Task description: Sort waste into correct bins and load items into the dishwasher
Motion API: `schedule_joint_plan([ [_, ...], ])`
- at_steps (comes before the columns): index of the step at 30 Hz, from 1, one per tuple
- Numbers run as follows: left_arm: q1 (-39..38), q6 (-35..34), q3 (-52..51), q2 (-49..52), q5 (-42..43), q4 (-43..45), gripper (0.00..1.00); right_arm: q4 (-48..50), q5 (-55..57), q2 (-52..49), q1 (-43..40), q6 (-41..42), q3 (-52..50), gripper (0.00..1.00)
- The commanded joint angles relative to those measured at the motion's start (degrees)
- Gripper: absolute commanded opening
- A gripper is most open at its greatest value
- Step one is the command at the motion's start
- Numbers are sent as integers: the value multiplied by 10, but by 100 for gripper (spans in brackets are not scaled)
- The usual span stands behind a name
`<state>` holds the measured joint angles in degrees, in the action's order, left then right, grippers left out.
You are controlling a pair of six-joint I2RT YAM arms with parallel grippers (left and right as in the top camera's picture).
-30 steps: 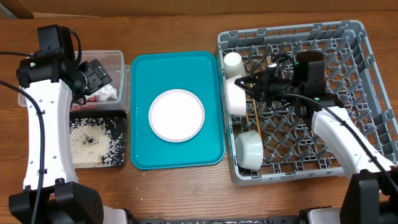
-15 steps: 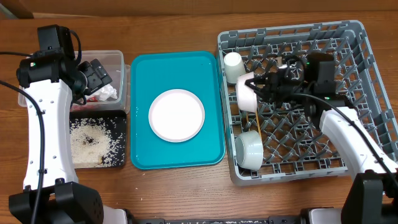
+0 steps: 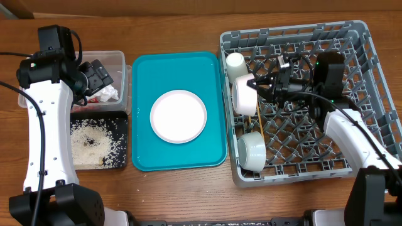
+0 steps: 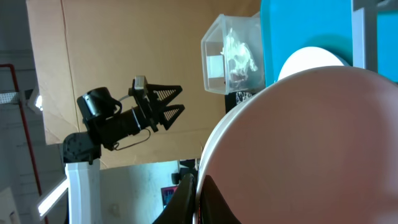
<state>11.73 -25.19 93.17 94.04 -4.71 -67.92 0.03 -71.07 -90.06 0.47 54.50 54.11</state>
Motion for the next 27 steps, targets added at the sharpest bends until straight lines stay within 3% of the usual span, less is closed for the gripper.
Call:
schedule_joint_plan([
  [1,-1,-8,13,2,1,1,100,1,-6,0,-1,-21,-35,4],
  [10,-1,-8,13,2,1,1,100,18,16,-1,-21,-38,-74,4],
  [21,-1,-8,13,2,1,1,100,-2,21,-1,-57,-113,-74,33],
  [27,-1,-8,13,2,1,1,100,-1,51,-1,-78,-113,-74,36],
])
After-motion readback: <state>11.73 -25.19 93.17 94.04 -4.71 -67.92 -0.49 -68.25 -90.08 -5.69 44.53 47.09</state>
